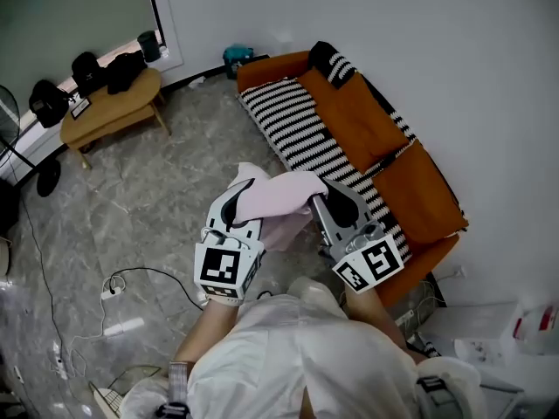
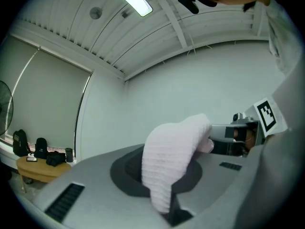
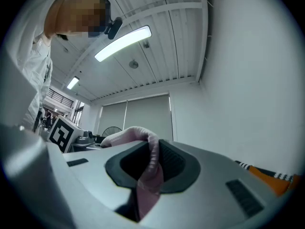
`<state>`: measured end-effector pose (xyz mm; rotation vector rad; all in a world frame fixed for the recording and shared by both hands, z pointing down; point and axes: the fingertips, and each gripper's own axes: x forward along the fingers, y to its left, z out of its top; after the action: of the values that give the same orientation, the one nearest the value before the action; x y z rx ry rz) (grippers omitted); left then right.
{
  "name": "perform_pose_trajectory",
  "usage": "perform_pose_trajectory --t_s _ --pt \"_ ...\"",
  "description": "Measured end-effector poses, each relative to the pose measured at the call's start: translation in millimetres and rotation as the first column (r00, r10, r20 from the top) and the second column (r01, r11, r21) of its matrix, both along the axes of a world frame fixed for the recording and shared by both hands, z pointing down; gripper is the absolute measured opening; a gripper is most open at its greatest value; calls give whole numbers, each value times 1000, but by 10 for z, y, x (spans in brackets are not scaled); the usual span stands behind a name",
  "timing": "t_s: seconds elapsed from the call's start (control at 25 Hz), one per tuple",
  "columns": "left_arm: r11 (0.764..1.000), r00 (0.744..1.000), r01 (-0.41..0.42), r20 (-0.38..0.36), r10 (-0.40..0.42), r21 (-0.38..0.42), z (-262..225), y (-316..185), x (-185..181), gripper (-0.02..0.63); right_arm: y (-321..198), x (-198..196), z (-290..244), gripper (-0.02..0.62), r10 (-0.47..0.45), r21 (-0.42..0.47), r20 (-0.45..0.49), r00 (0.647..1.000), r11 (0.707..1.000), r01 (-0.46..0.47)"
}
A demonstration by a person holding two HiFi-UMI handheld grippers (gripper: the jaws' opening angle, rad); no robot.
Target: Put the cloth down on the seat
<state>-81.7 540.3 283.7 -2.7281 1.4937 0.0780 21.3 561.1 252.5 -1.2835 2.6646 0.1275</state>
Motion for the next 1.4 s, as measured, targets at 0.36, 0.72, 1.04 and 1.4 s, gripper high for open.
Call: perform_pose_trajectory --t_s 0.36,0.72,1.04,1.4 --pt "995 997 75 -4 -75 -62 226 -540 -395 46 -670 -399 206 64 -101 -40 2 995 994 100" --pt "985 989 146 13 -145 -93 298 -1688 -584 46 -1906 -582 277 64 -194 -58 26 981 979 196" --pt "978 982 191 7 -191 -83 234 -2726 -422 46 -2951 -402 186 64 -251 -36 38 967 967 252" --pt "983 989 151 16 -150 -109 303 -3572 -252 46 -3771 -206 252 63 -225 -49 0 974 973 224"
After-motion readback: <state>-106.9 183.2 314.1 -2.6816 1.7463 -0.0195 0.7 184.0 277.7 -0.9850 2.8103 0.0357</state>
